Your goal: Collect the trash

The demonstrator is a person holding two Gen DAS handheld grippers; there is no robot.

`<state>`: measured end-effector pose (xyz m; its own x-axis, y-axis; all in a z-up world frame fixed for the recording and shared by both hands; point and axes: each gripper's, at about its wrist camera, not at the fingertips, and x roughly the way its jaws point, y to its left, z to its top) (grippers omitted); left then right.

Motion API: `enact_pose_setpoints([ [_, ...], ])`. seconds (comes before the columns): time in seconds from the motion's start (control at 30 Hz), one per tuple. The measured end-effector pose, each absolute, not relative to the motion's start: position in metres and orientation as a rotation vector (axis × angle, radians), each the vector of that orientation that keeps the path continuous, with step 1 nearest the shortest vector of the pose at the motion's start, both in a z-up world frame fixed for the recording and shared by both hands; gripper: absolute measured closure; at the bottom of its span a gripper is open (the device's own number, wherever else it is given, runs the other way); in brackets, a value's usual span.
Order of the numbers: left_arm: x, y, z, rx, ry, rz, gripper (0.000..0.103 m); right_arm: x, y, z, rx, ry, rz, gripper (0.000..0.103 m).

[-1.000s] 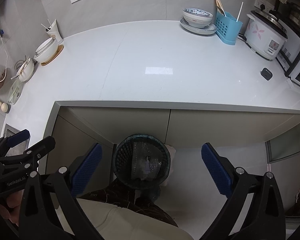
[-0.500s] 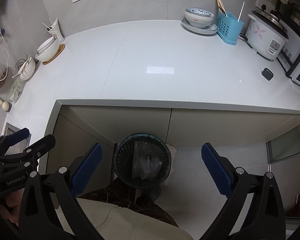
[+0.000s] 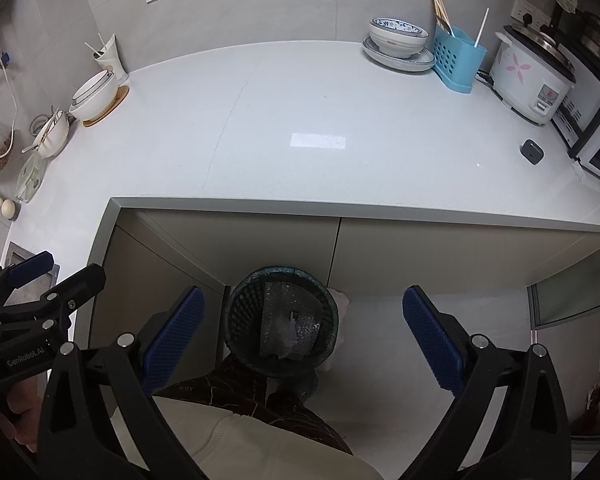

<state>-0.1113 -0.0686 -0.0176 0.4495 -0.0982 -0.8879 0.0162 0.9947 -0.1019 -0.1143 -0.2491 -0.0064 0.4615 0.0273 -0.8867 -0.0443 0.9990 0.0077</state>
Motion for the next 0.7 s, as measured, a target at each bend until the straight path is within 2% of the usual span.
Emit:
enact_pose_setpoints([
  [0.7,-0.1061,-0.0672,-0.0152,-0.101,1.120,-0.088,0.006,-0.1095,-0.2496,0.0015,-0.015,1.093,0.037,0.008],
])
